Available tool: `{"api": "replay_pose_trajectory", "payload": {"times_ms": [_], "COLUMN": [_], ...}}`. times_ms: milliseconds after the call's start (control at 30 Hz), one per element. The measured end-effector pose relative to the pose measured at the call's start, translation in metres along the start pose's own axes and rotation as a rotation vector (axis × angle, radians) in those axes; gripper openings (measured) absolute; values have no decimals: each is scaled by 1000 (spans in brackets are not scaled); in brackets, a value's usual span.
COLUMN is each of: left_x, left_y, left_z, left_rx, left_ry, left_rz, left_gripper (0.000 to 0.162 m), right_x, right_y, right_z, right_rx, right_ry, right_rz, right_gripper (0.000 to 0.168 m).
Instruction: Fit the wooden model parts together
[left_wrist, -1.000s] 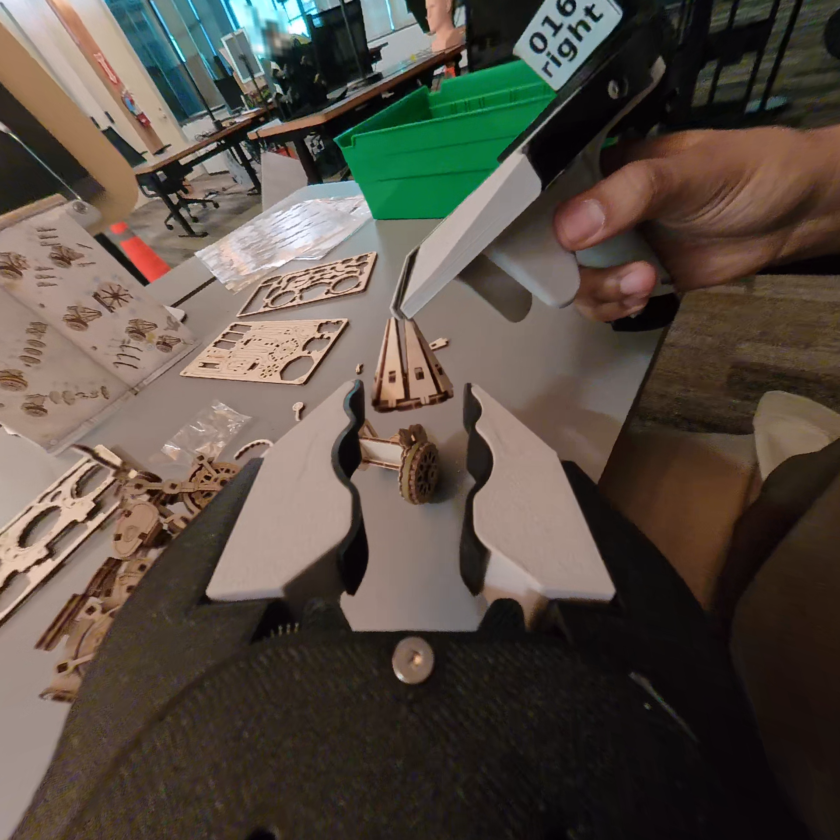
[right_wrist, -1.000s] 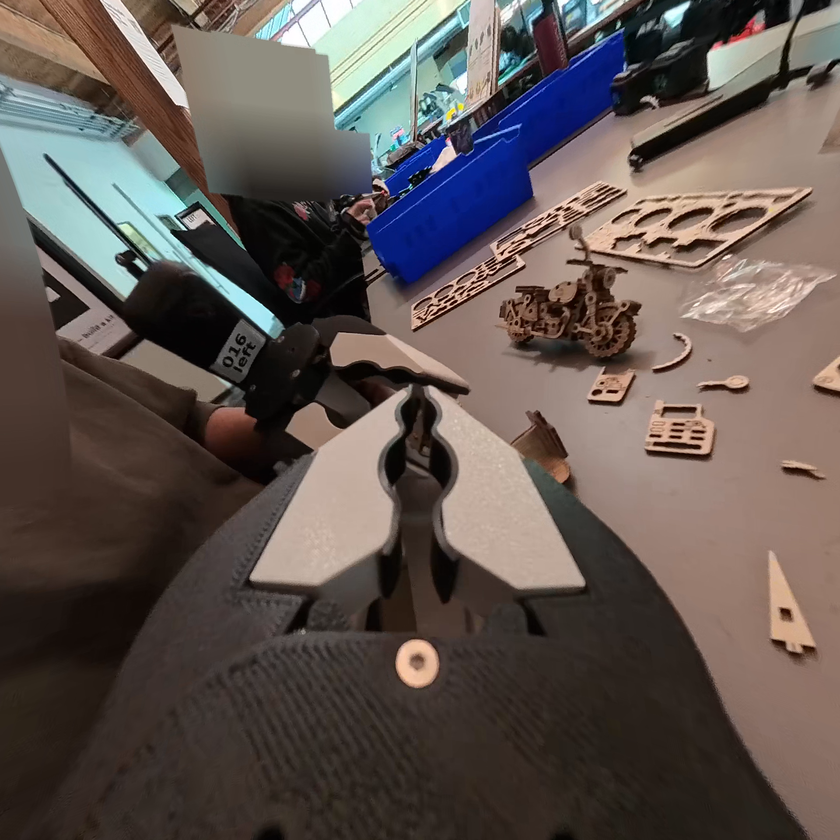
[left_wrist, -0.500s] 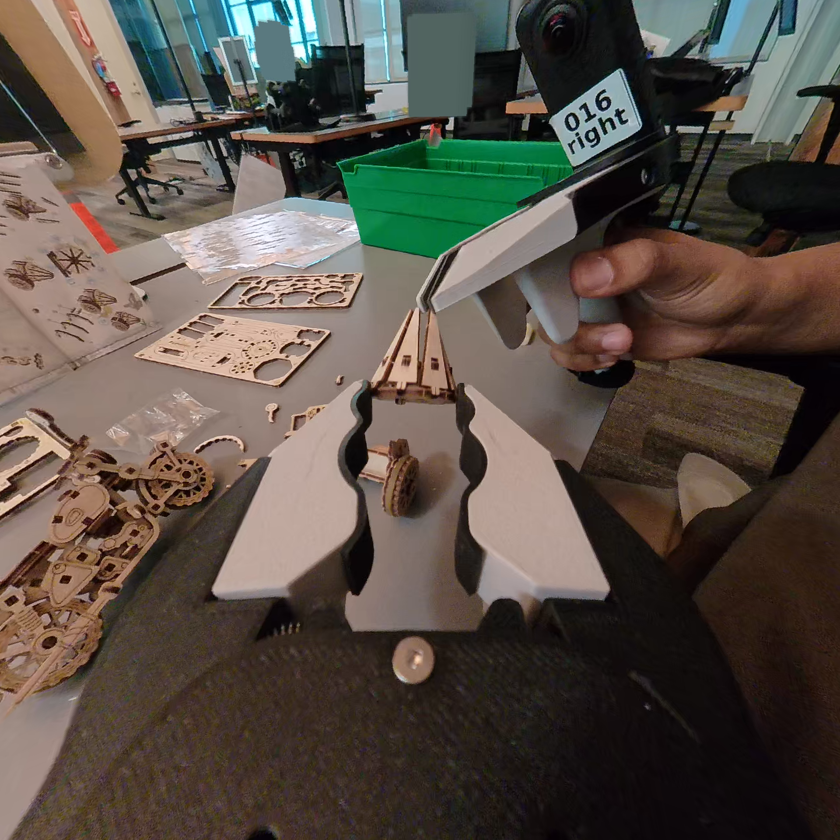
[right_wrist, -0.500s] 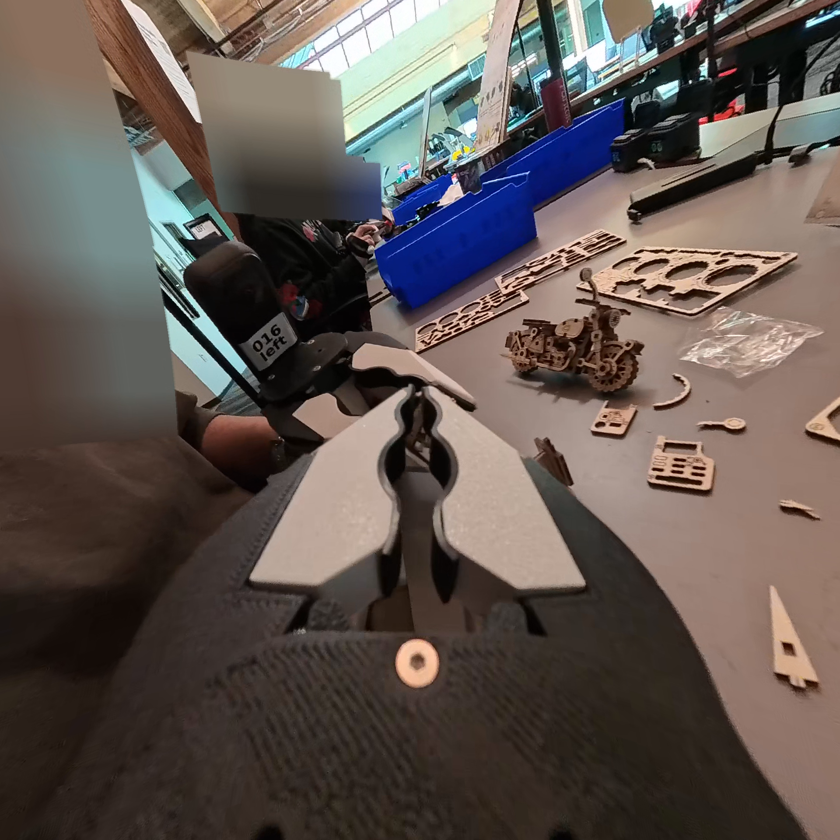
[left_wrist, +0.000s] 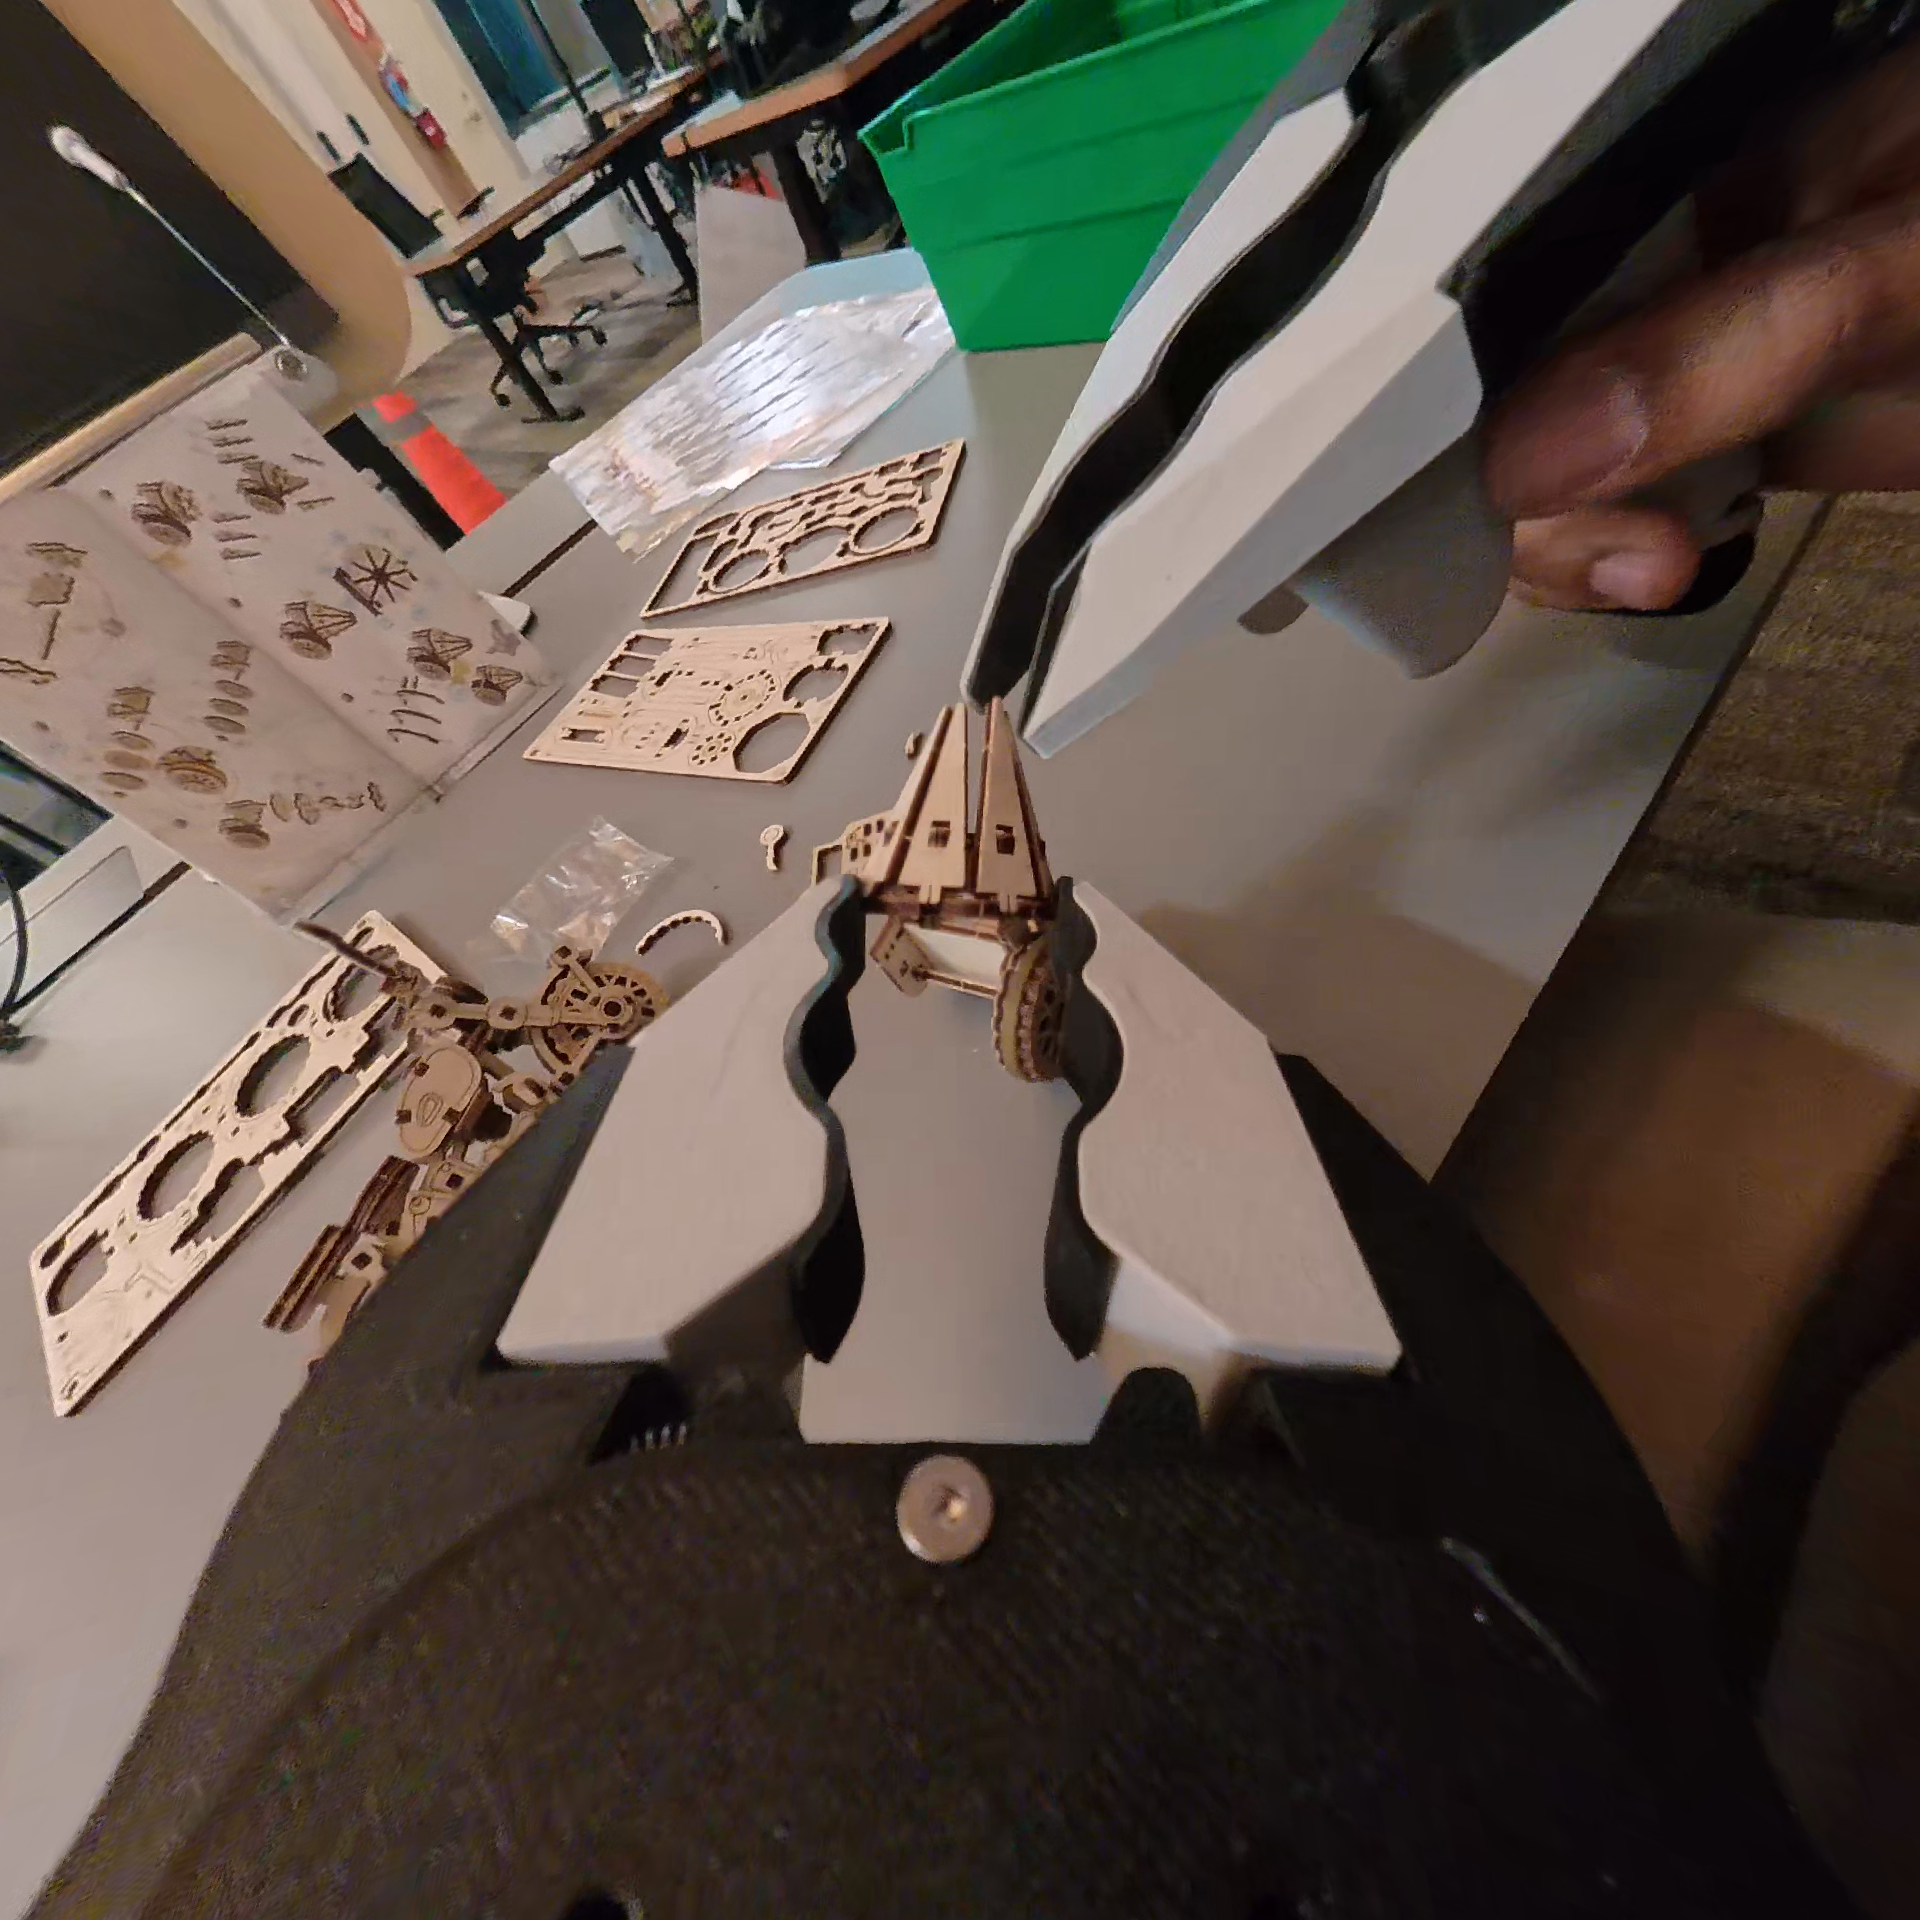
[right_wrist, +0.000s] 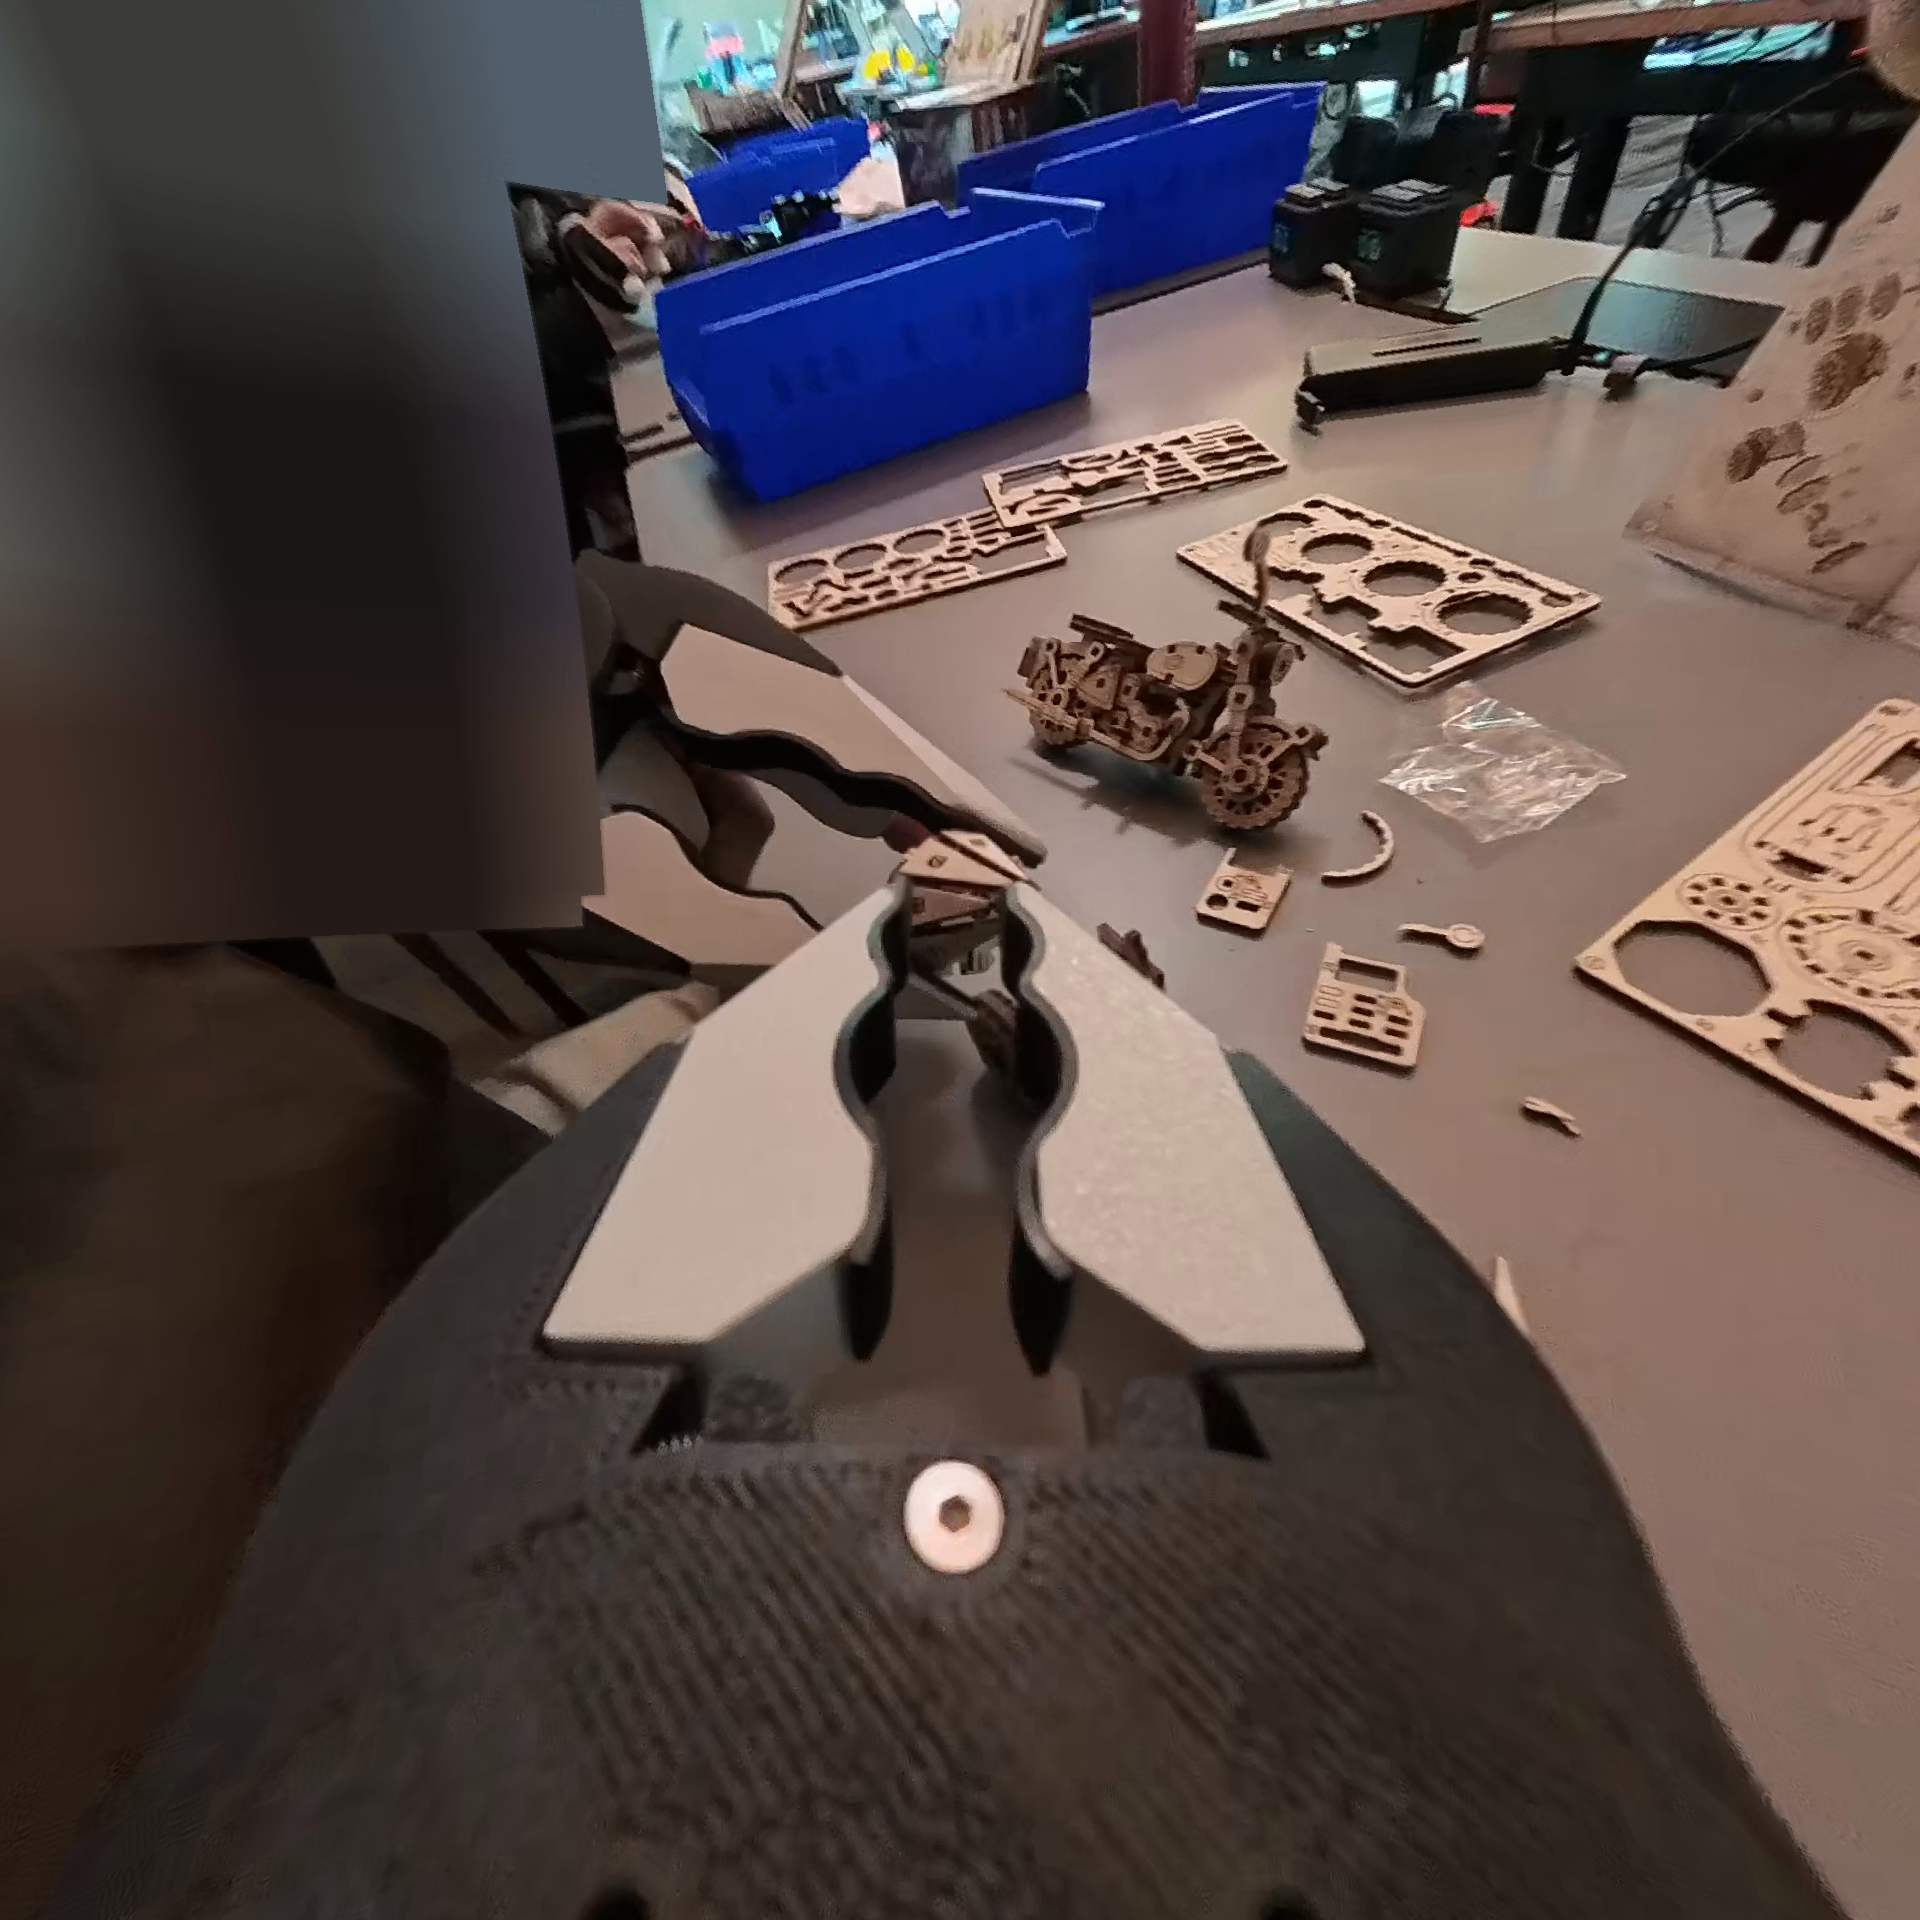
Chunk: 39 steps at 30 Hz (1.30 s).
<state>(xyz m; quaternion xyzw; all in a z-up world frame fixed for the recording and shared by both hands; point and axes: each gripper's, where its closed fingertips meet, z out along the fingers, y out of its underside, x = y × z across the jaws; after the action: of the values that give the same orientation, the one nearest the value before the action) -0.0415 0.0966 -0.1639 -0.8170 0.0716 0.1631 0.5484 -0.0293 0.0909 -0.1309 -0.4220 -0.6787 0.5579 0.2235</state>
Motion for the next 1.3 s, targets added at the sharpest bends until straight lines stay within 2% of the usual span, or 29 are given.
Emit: {"api": "replay_pose_trajectory", "payload": {"times_ms": [33, 333, 600, 767, 900, 1000, 1067, 1200, 1300], "left_x": [0, 3, 7, 2, 1, 2, 8, 10, 7], "left_y": [1, 9, 12, 8, -5, -18, -33, -53, -63], "left_z": [0, 5, 6, 4, -1, -8, -16, -33, -46], "left_rx": [-8, -79, -103, -64, 43, 140, 247, 400, 494], "left_ry": [1, -6, 4, -15, 12, 52, 142, 348, 460], "left_rz": [-3, -16, -28, -11, -53, -117, -203, -462, -555], "left_gripper": [33, 33, 32, 33, 33, 33, 33, 33, 33], "right_x": [1, 0, -11, -11, -3, -6, -15, -28, -30], "right_y": [1, 8, 11, -1, -21, -15, -11, -22, -37], "right_z": [1, 3, 3, -1, -12, -6, -2, -11, -26], "right_rx": [-13, -106, -143, -41, 86, 77, 67, 133, 228], "right_ry": [20, 134, 90, 59, 37, -27, -108, -279, -378], "right_rz": [-22, -230, -214, -183, -79, -15, 30, 78, 117], "right_gripper": [14, 5, 3, 10, 35, 49, 57, 56, 49]}}
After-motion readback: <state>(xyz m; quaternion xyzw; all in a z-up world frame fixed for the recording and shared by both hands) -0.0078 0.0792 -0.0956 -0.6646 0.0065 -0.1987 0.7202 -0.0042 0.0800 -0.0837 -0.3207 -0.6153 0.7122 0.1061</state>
